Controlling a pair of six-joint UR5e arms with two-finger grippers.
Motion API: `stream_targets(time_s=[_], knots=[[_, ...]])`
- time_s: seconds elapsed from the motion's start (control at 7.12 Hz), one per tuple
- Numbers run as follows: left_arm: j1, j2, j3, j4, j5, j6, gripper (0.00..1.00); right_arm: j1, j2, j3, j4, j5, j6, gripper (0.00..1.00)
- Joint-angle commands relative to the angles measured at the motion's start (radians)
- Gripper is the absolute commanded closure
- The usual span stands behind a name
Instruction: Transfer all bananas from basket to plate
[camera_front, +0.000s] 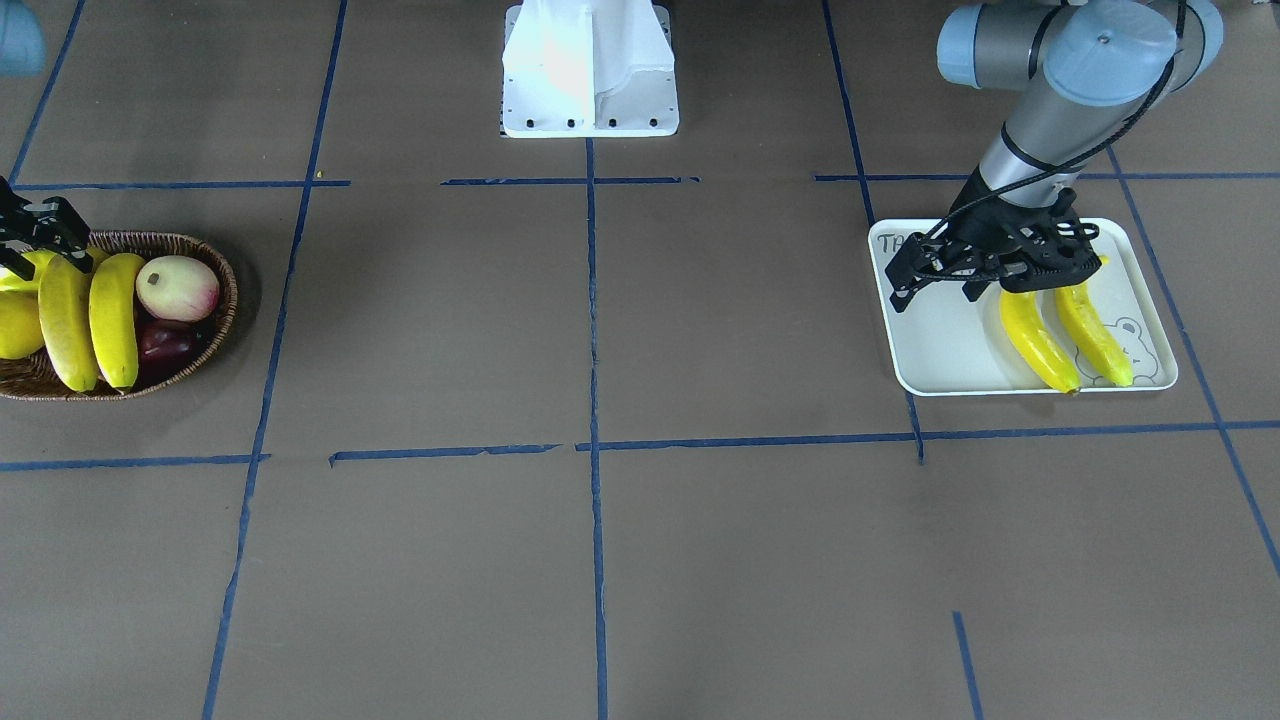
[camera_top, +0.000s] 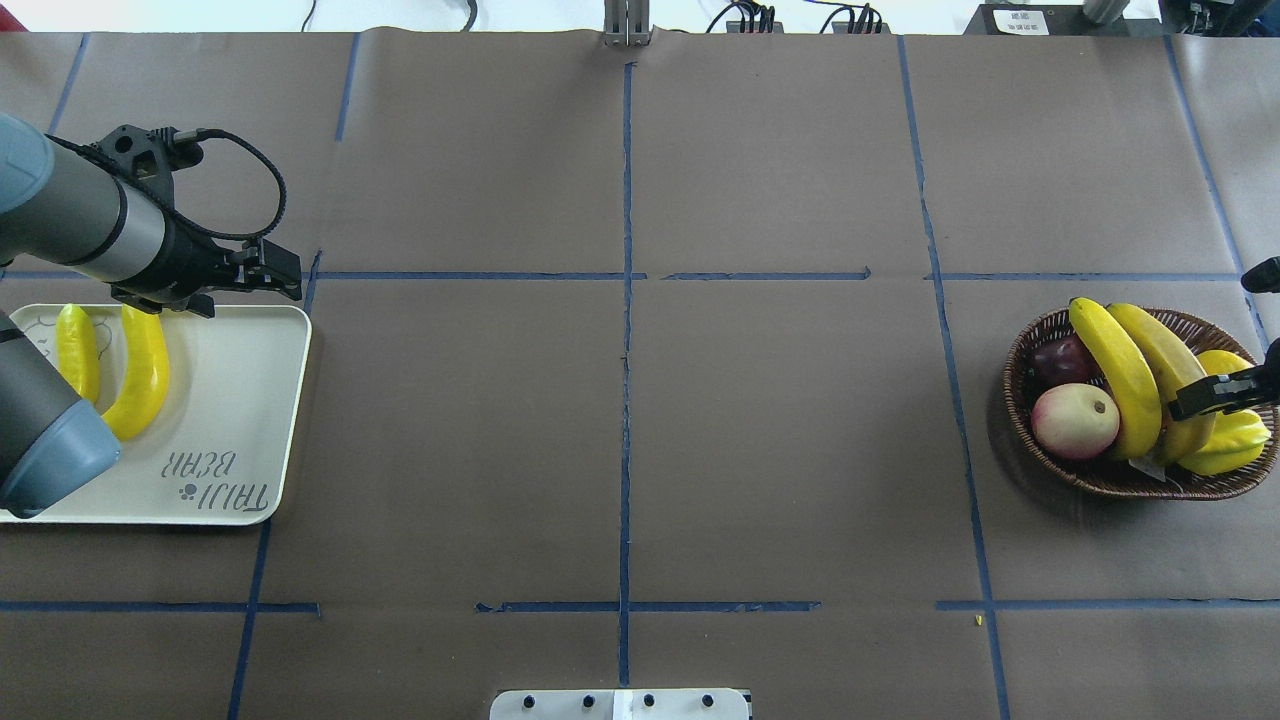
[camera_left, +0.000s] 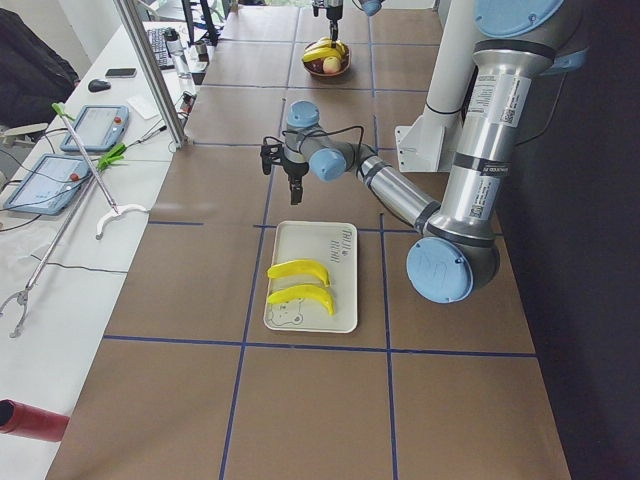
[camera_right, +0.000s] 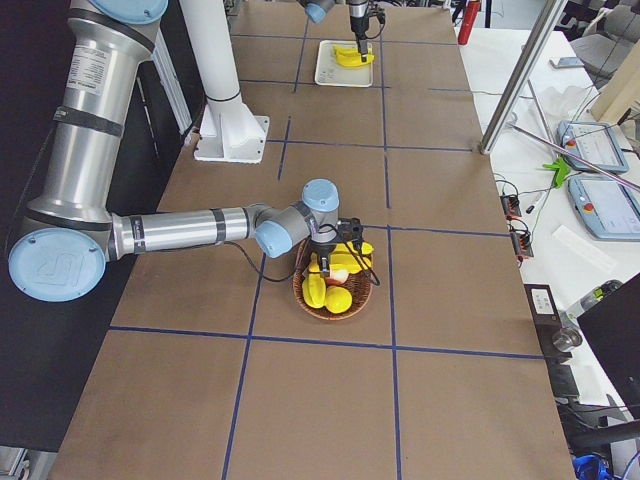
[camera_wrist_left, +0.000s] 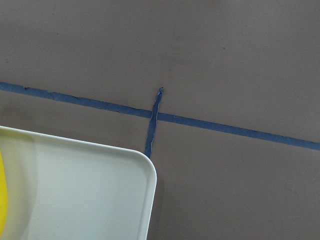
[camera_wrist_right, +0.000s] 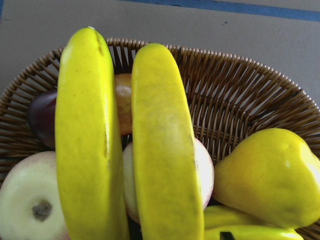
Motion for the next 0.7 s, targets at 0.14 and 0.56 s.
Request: stream_targets(time_s=[0.14, 0.56], knots=[[0.0, 0.0, 0.001, 0.0, 0.001, 0.001, 0.0, -0.001, 0.009, -0.011, 0.001, 0.001, 0.003, 0.51], [0.0, -0.003, 0.003, 0.0, 0.0, 0.001, 0.0, 0.005, 0.006, -0.002, 0.004, 0.01, 0.0, 0.99]])
